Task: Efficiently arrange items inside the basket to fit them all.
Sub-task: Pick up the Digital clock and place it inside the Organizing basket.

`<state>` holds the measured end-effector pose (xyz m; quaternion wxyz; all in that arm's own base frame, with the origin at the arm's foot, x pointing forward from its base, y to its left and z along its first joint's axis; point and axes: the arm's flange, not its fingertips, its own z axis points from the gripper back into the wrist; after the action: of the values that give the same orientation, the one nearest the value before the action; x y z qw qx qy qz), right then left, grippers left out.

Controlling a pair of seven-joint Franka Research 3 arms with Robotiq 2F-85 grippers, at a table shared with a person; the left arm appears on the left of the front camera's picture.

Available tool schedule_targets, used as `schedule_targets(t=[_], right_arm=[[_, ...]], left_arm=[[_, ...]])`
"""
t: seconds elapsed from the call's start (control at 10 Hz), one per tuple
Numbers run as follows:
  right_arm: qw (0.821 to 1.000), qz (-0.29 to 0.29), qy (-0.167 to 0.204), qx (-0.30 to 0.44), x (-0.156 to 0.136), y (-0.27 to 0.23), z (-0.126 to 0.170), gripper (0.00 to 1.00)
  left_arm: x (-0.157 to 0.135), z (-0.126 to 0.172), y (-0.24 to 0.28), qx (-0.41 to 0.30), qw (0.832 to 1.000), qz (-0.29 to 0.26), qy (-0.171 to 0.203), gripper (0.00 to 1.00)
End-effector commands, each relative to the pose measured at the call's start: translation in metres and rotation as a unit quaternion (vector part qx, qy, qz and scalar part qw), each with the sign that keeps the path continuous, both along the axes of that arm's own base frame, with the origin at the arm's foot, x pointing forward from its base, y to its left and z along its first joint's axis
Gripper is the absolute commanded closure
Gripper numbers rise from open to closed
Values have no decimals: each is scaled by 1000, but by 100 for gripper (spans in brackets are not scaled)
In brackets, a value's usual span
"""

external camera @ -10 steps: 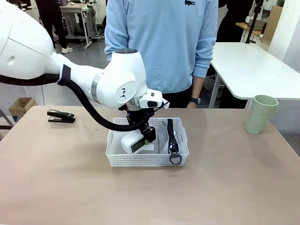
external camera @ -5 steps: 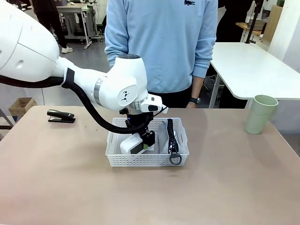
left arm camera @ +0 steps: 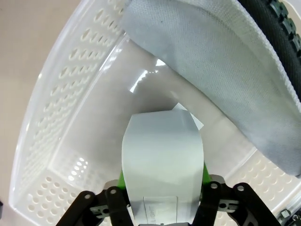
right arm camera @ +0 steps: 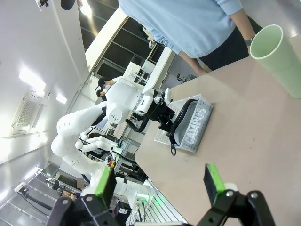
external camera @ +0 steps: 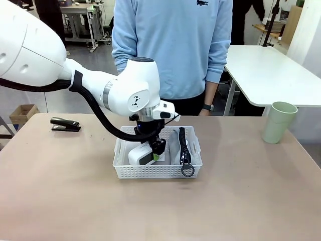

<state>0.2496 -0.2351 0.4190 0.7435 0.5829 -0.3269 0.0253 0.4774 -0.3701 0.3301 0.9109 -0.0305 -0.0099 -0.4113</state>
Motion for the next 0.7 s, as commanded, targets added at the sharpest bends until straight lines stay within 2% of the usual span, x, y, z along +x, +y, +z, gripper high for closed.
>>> schedule_targets(t=[0.0, 0.4, 0.6], right_arm=[[1000, -4, -18, 5, 2, -1, 3, 0], [1000, -4, -18, 5, 2, -1, 3, 0], [1000, -4, -18, 5, 2, -1, 3, 0]], left_arm=[[1, 2, -2, 21, 1000, 5, -11, 0], [-6, 6, 0, 22, 1000, -2, -15, 0], [-19, 20, 11, 7, 1000, -21, -2, 0]])
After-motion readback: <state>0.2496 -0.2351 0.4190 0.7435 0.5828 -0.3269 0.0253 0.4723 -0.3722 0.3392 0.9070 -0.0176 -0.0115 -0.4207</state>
